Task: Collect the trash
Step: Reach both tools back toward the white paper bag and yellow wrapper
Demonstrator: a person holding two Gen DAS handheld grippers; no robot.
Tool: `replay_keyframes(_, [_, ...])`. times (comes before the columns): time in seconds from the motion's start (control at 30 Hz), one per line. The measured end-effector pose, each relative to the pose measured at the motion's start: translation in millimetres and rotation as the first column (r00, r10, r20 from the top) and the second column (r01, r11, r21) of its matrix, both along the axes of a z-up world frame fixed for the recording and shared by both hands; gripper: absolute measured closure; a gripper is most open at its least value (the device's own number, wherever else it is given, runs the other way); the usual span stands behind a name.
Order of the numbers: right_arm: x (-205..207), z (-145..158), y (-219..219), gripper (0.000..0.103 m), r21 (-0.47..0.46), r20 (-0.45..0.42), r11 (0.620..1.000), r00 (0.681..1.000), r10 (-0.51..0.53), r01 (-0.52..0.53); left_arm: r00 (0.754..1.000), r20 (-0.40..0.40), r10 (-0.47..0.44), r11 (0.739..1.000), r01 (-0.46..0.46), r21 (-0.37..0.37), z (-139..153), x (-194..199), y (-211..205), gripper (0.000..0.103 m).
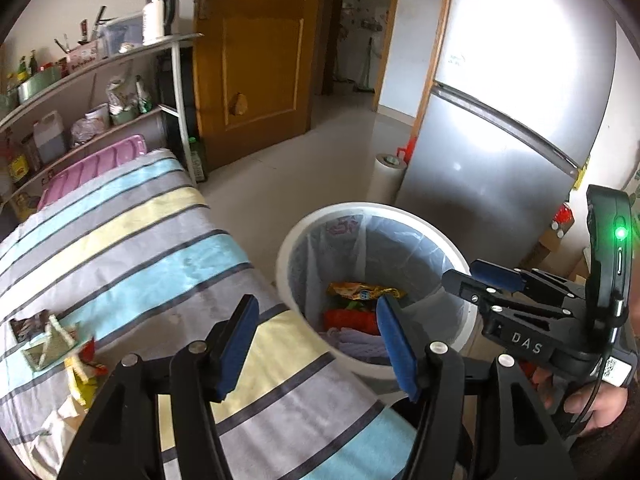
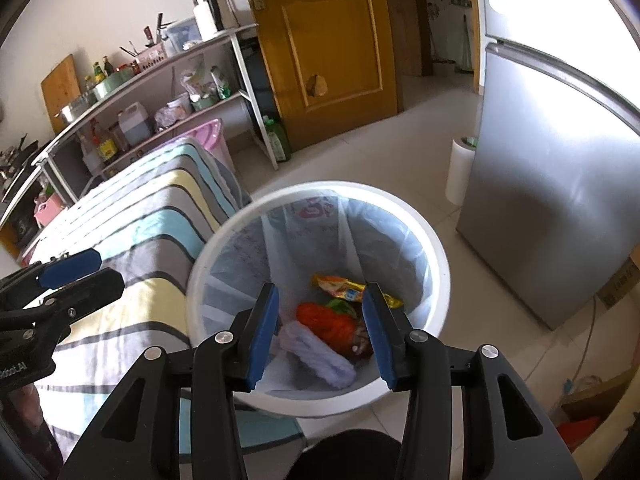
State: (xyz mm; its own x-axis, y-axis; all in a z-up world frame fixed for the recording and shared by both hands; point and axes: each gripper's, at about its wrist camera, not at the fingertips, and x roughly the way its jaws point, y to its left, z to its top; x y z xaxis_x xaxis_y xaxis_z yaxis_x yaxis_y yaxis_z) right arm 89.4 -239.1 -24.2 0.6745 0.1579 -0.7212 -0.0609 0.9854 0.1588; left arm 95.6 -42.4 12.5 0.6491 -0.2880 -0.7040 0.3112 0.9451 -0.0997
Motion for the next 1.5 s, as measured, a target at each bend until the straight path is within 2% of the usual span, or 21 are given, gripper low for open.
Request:
replay_keyframes(0.5, [-15.1, 24.7, 60.5, 0.058, 0.014, 0.084, 0.994, 0.99, 0.111, -0.113, 0.989, 0.064, 0.133, 0.991, -0.134, -0.003, 11.6, -35.1, 78.4, 0.036])
replay_keyframes(0.73, [-14.2, 23.0, 99.5, 0.054, 0.018, 0.086, 0.98, 0.977, 0.196, -0.198, 0.967, 0.071, 0.245, 0.969, -0.247, 0.025, 4.9, -54.8, 131.5, 0.032])
replay_keyframes(0.97, [-10.4, 17.7, 140.8, 0.051, 0.018, 0.07, 0.961, 0.96, 0.273, -0.274, 0.953, 0.051, 0.299, 0.953, -0.301, 0.037, -6.4, -71.4, 170.9, 0.03])
replay_keyframes(1.23, [-1.9, 13.7, 178.4, 0.051, 0.013, 0.048, 0.943, 0.942, 0.332, -0.333, 0.958, 0.0, 0.287, 0.958, -0.287, 0.02, -23.2, -77.1, 195.5, 0.027])
replay_keyframes(1.5, [14.0, 9.2, 217.8, 0.051, 0.028, 0.006, 0.92, 0.921, 0.39, -0.39, 0.971, -0.052, 0.233, 0.972, -0.23, 0.053, -41.1, -63.4, 193.4, 0.026])
